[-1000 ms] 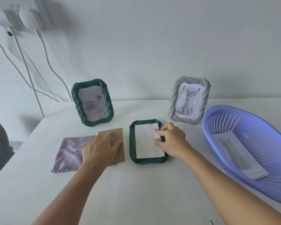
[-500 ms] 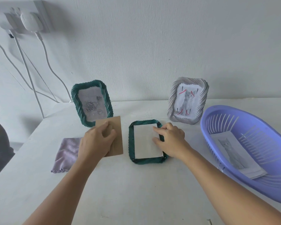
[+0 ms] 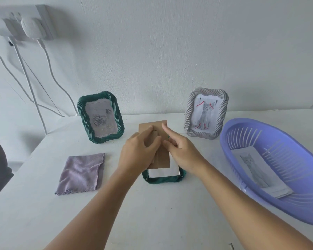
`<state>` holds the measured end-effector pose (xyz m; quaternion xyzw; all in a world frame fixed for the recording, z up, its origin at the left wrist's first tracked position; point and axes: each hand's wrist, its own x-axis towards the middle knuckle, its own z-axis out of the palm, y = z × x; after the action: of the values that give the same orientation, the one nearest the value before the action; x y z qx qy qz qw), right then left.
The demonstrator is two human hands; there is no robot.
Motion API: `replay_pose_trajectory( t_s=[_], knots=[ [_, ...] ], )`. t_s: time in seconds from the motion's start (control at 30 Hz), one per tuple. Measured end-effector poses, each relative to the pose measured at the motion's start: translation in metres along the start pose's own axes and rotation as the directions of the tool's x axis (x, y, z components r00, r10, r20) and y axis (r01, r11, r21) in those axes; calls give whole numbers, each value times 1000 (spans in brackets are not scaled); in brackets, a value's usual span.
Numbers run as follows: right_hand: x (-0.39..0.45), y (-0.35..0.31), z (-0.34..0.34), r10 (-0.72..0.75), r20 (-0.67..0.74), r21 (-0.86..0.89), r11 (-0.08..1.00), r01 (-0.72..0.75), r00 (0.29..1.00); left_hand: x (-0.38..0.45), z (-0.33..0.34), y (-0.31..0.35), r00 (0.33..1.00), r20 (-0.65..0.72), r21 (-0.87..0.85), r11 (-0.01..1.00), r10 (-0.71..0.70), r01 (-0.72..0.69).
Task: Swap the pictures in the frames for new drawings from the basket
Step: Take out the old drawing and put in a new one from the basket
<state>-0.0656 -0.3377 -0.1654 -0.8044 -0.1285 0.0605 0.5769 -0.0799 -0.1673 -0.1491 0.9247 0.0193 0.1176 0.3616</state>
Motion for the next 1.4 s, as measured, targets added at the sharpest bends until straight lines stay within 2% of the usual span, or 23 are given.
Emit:
replay_pose_trajectory(
  t_s=[0.17, 0.3, 0.4, 0.6, 0.77, 1.1, 1.4],
  knots=[
    [-6, 3, -5, -10, -88, 60, 998, 15, 996, 2, -4, -12, 1000, 8, -117, 993, -28, 29],
    [-8, 1, -10, 4, -96, 90, 996, 5, 995, 6, -12, -24, 982, 172, -295, 947, -83, 132],
    [-6, 4, -11, 8, -81, 89, 996, 0, 997, 2, -16, -26, 964, 265, -439, 887, -23, 141],
    [-6, 10, -12, 24, -34, 111, 994, -20, 999, 0, -16, -26, 960, 279, -470, 874, 12, 125],
    [-5, 13, -13, 86, 11, 91, 992, -87, 996, 1, -12, -35, 960, 278, -367, 926, 14, 93],
    [2, 32, -16, 171, 55, -158, 974, -160, 984, 5, -1, -47, 950, 311, -113, 992, -20, 58],
    [7, 41, -15, 248, 43, -289, 930, -225, 968, 8, 9, -48, 937, 346, -40, 997, -44, 61]
  ],
)
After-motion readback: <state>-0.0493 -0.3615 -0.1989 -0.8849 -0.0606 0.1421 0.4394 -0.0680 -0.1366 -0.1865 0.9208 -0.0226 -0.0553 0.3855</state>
